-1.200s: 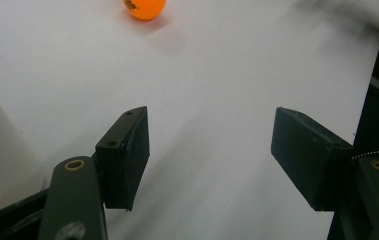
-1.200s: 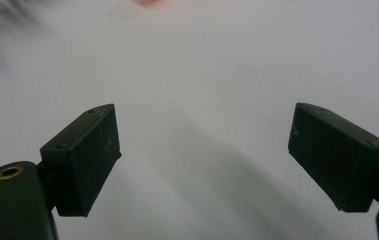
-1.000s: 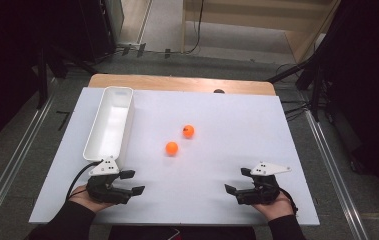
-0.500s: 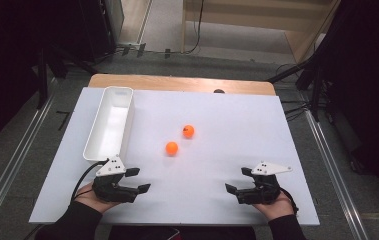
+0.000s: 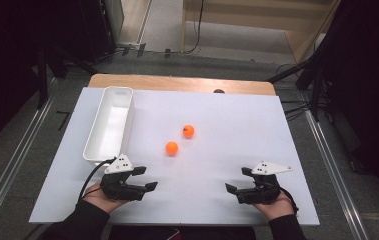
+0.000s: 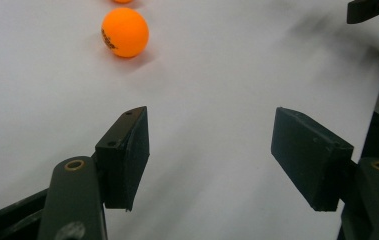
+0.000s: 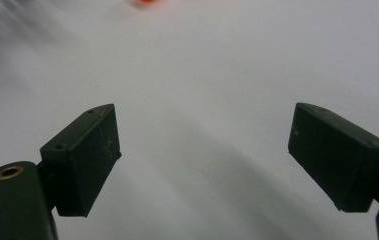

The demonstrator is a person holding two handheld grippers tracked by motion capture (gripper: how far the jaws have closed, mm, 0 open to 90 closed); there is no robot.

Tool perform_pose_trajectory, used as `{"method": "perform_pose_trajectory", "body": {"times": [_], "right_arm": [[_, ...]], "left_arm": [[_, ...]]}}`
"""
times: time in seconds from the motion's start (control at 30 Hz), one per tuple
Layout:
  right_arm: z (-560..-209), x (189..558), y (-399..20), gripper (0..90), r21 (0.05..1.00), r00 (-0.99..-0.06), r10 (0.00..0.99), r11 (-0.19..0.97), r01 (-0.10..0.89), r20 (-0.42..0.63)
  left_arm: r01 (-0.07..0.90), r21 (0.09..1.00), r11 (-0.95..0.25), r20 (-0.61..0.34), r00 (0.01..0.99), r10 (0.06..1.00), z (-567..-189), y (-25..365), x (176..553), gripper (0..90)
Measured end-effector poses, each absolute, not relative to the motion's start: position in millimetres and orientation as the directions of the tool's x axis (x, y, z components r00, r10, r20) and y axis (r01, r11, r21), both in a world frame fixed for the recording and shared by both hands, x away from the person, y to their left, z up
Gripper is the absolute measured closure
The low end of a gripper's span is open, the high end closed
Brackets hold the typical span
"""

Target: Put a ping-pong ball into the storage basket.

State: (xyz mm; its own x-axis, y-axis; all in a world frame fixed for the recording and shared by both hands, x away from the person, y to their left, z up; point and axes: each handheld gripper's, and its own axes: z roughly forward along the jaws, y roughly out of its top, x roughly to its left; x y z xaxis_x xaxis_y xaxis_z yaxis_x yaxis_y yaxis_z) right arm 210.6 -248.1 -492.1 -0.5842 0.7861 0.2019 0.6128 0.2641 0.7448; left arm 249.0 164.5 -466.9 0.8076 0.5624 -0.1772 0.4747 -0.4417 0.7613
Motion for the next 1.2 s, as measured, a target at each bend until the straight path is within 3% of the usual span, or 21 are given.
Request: {"method": "perform_pose_trajectory", "body": {"times": [0.1, 1.2], "right_arm": [[-492.1, 210.6, -248.5, 11.8, 0.745, -0.584, 0.786, 0.264, 0.613, 0.202], [-492.2, 210.1, -249.3, 11.8, 0.743, -0.583, 0.787, 0.265, 0.614, 0.201]], "left_arm": [[0.466, 0.761, -0.452, -0.161, 0.809, 0.565, -466.7, 162.1, 250.0, 27.6], [0.505, 0.762, -0.405, -0.18, 0.766, 0.617, -462.2, 131.0, 277.3, 19.5]]}}
